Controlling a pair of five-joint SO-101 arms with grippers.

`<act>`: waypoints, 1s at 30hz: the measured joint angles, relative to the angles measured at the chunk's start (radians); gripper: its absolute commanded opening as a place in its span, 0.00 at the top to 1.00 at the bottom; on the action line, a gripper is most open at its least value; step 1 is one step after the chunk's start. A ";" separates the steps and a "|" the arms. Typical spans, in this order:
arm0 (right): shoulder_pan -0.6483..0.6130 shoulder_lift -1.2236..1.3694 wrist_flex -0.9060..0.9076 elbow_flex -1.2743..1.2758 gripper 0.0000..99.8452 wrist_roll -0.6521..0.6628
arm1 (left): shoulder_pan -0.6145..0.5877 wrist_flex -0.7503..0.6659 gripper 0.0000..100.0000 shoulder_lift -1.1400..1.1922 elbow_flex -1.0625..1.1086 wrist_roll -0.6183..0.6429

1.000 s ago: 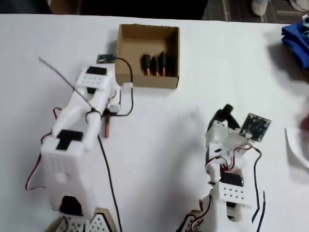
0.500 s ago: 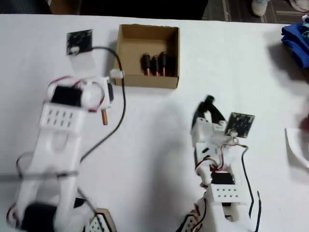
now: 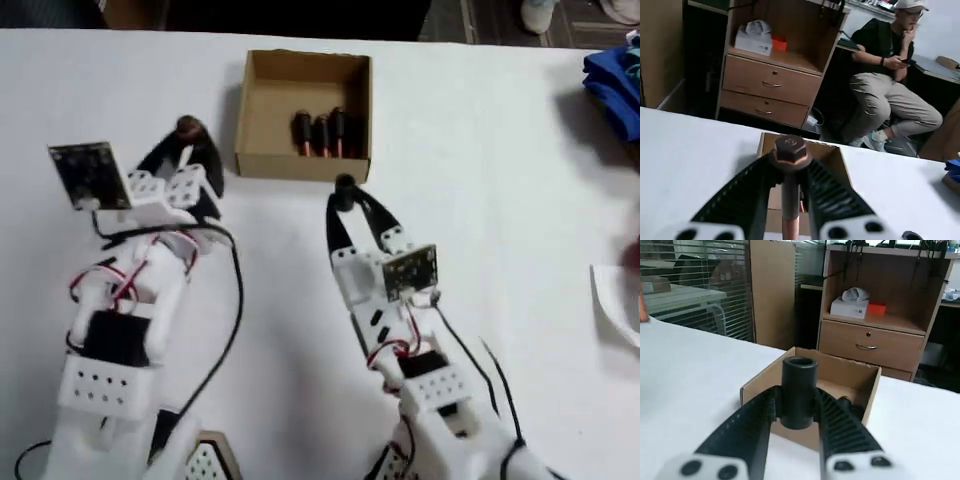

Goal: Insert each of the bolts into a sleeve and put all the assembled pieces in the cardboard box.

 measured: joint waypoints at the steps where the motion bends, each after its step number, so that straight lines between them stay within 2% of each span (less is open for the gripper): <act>1: -0.003 0.055 -0.040 -0.021 0.98 0.003 | 0.011 -0.026 0.98 0.000 0.018 0.000; 6: -0.017 0.333 -0.301 -0.083 0.98 0.009 | 0.071 -0.075 0.98 -0.003 0.029 0.000; 12: -0.095 0.605 -0.557 -0.109 0.98 0.009 | 0.144 -0.166 0.98 -0.003 0.029 0.000; 18: -0.095 0.806 -0.686 -0.166 0.98 0.009 | 0.163 -0.129 0.98 0.160 -0.068 0.000; 23: -0.029 0.891 -0.829 -0.169 0.98 0.009 | 0.190 -0.055 0.98 0.301 -0.222 0.000; 30: -0.008 0.905 -0.864 -0.169 0.98 0.009 | 0.287 -0.055 0.98 0.425 -0.311 0.000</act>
